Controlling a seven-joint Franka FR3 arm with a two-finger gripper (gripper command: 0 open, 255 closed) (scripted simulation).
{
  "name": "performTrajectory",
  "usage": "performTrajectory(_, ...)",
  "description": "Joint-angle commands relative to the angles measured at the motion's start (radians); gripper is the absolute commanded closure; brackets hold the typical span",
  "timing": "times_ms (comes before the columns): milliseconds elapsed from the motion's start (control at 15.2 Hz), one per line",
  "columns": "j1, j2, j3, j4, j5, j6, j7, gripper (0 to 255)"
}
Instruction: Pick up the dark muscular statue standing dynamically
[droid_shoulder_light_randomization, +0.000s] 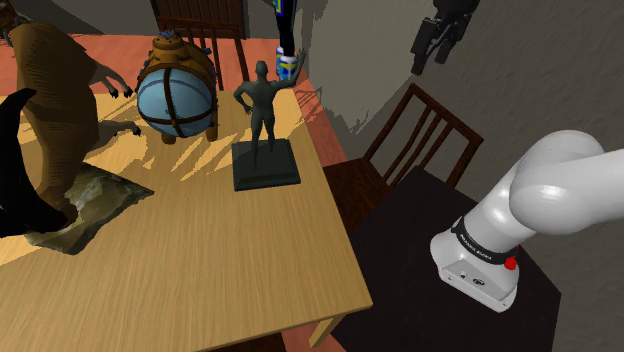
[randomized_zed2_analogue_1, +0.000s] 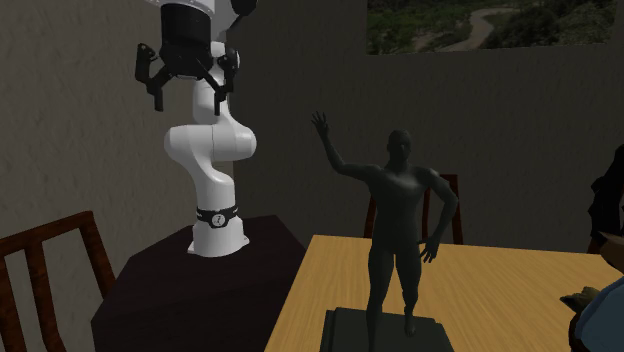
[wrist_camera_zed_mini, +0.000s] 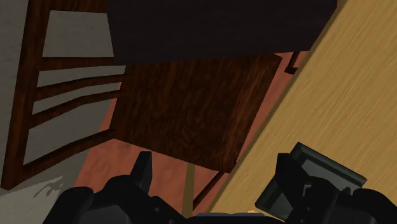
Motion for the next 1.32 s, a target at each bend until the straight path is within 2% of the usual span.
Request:
performTrajectory(0, 0.000, 0.000, 0.000, 0.000, 0.000, 0.000, 0.000, 0)
performTrajectory(594, 0.053, 0.311, 0.121, 0.222, 0.071, 0.058, 0.146, 0)
performTrajectory(1254, 0.096, 0.684, 0.226, 0.584, 0.068, 0.036, 0.300, 0)
